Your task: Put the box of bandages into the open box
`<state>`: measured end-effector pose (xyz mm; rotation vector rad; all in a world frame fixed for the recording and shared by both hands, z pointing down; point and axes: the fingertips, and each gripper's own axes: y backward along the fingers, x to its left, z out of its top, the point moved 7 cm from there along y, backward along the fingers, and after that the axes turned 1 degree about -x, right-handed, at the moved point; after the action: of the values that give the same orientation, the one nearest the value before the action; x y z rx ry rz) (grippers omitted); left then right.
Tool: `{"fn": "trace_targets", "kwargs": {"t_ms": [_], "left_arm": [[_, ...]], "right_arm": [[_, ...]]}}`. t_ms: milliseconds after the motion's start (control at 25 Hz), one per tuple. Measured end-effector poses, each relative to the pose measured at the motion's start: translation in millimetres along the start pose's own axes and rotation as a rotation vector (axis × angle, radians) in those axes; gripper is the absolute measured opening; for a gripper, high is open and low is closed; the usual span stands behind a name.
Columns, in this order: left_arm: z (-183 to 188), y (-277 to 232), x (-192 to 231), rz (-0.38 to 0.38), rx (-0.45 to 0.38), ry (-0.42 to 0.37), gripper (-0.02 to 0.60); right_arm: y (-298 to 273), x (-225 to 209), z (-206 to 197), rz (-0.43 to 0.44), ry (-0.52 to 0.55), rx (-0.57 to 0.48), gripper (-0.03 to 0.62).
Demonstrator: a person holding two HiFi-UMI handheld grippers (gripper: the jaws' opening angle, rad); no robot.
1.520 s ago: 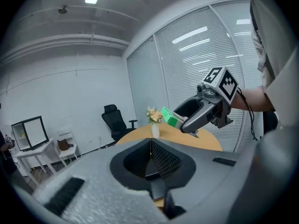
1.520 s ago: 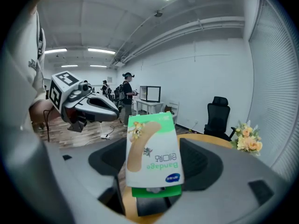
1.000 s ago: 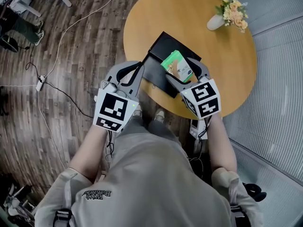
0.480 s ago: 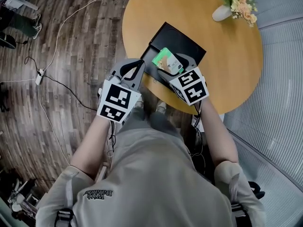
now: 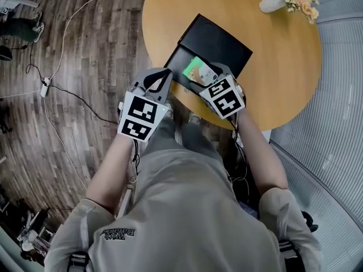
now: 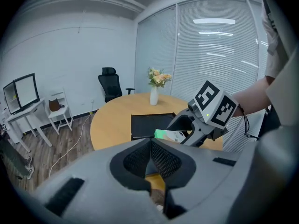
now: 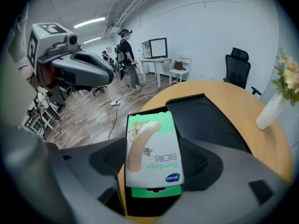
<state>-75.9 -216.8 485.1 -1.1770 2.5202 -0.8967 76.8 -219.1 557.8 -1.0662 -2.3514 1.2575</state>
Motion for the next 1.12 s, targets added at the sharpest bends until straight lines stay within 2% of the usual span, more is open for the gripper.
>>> {"fn": "trace_targets", "kwargs": {"t_ms": [320,480,720,1120], "left_arm": [[-20,-16,-3,-0.052,0.053,0.025,0.023],[-34,-19,-6,-0.065,0.098,0.03,0.023],[-39,-21,-10,-0.086,0.114,0.039,0.023],[-45,-19,-11,-0.076,0.121,0.038,0.023]], "right_arm": [[-25,6,-15,0.007,-0.019,0.086,0.334],[-33,8,-18,-0.016,0.017,0.129,0.334],[-38,5,-22,-0.052,0.018,0.17,0.334],[-47,5,-26,-0.059,0.009,0.153,0.334]]}}
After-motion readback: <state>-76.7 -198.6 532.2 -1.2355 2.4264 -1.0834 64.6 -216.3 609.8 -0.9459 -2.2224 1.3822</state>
